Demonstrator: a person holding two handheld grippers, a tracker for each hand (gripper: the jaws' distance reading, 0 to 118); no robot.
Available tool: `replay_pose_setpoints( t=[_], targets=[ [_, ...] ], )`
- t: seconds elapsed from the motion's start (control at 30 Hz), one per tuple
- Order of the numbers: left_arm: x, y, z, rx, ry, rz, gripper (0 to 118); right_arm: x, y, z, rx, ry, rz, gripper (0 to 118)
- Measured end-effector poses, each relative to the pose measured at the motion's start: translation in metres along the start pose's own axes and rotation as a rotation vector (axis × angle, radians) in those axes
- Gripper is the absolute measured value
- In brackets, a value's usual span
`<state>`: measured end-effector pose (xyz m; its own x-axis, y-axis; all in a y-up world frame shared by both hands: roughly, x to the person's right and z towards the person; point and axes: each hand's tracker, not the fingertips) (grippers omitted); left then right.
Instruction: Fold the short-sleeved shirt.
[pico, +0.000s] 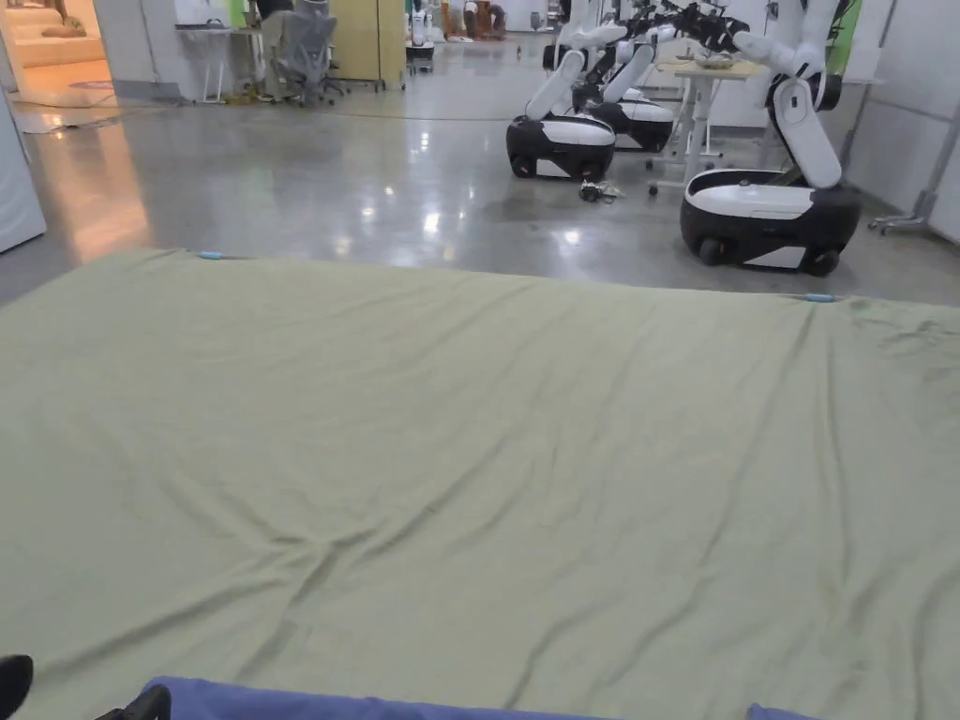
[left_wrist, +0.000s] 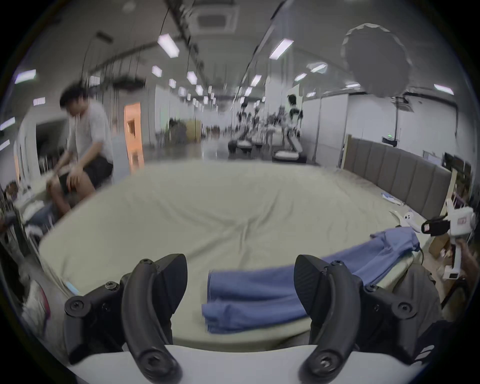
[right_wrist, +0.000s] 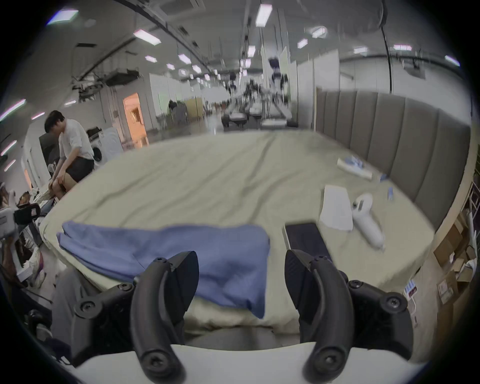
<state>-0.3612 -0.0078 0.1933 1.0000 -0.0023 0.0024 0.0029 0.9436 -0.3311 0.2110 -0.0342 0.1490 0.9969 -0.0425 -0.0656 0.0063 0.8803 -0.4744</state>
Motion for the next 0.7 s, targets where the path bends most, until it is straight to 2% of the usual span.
replay_pose_setpoints(
  t=[0.1, 0.23, 0.3, 0.33, 0.37, 0.4, 0.43, 0.47, 0.7],
  targets=[
    [0.030, 0.021, 0.024, 0.106, 0.016, -0.007, 85, -0.023, 0.017, 0.023, 0.119, 0.056, -0.008, 77],
    [0.056, 0.034, 0.045, 0.209, -0.031, -0.012, 84, -0.050, 0.031, 0.035, 0.193, 0.105, -0.001, 76],
    [0.067, 0.038, 0.052, 0.219, -0.056, -0.019, 81, -0.062, 0.036, 0.037, 0.216, 0.143, -0.012, 67],
    [0.071, 0.041, 0.052, 0.209, -0.070, -0.024, 76, -0.068, 0.037, 0.038, 0.228, 0.150, -0.011, 51],
    [0.076, 0.042, 0.054, 0.210, -0.070, -0.024, 65, -0.072, 0.038, 0.038, 0.235, 0.156, -0.008, 35],
    [0.079, 0.042, 0.055, 0.206, -0.074, -0.027, 38, -0.076, 0.039, 0.037, 0.241, 0.161, -0.001, 19],
    [0.081, 0.041, 0.057, 0.210, -0.086, -0.029, 6, -0.078, 0.038, 0.038, 0.244, 0.160, 0.003, 5],
    [0.082, 0.042, 0.056, 0.206, -0.083, -0.028, 2, -0.080, 0.038, 0.037, 0.246, 0.161, 0.008, 0],
    [0.077, 0.039, 0.058, 0.210, -0.096, 0.058, 0, -0.089, 0.028, 0.039, 0.212, 0.160, 0.048, 0]
  ],
)
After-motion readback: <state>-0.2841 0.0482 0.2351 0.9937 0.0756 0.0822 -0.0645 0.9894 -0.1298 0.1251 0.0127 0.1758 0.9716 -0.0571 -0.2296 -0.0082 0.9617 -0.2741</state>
